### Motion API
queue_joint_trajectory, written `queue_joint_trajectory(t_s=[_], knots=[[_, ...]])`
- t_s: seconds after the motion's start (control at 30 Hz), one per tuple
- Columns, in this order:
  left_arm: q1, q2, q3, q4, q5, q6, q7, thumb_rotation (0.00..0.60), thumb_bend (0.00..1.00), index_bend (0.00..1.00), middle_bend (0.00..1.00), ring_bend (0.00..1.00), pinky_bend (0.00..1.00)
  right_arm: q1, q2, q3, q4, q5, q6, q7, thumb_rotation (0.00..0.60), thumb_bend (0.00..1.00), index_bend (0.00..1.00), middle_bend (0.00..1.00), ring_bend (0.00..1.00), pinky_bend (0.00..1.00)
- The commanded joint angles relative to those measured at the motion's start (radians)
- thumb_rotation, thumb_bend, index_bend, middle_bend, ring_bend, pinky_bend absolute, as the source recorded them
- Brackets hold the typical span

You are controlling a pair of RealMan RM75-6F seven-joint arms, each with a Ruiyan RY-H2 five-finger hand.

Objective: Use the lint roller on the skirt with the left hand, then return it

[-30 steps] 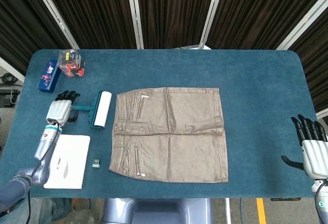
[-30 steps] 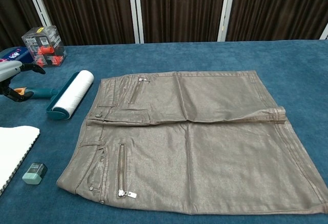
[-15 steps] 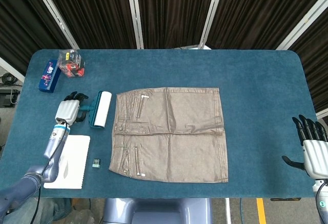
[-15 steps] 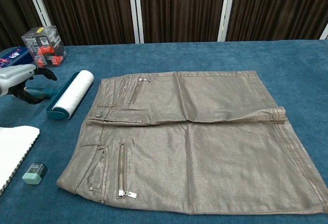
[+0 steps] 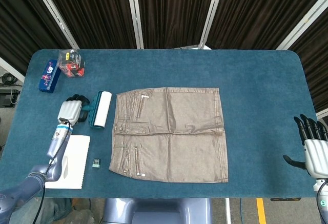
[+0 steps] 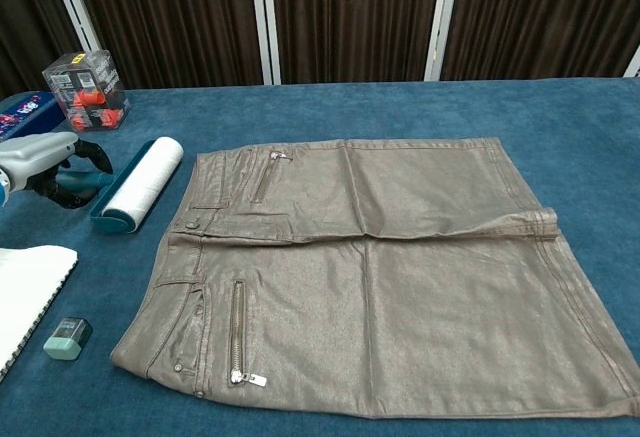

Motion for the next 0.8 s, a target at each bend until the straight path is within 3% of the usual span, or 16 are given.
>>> queue_joint_trajectory(t_s=[0.03,0.13,0.3,0.47,0.6,0.8], knots=[[-0.001,-0.009,0.002,0.010,0.004,0.009,0.001,0.600,0.50,0.37,0.28,0.18,0.24,-0.001,0.001,0.000,0.000,-0.001,0.002,0.002,0.600,0.00,0.00,0.00,0.00,0.00],[-0.003,-0.014,0.001,0.013,-0.003,-0.002,0.010,0.600,0.50,0.41,0.32,0.23,0.29,-0.001,0.000,0.000,0.000,-0.006,0.004,0.010,0.600,0.00,0.00,0.00,0.00,0.00],[-0.003,-0.017,-0.003,0.010,-0.009,0.003,0.020,0.600,0.55,0.57,0.45,0.32,0.37,-0.002,-0.008,0.002,0.013,-0.030,0.021,0.050,0.600,0.00,0.00,0.00,0.00,0.00],[0.002,0.005,0.006,-0.018,0.014,0.038,0.023,0.600,0.60,0.60,0.47,0.33,0.38,-0.005,-0.009,0.005,0.023,-0.033,0.030,0.066,0.600,0.00,0.00,0.00,0.00,0.00],[0.000,0.099,0.029,-0.144,0.074,0.091,0.053,0.600,0.60,0.60,0.48,0.34,0.38,-0.005,-0.004,0.003,0.017,-0.035,0.027,0.073,0.600,0.00,0.00,0.00,0.00,0.00],[-0.014,0.260,0.024,-0.399,0.083,0.102,0.176,0.600,0.60,0.62,0.49,0.35,0.40,-0.007,0.005,0.004,0.012,-0.031,0.026,0.085,0.600,0.00,0.00,0.00,0.00,0.00]])
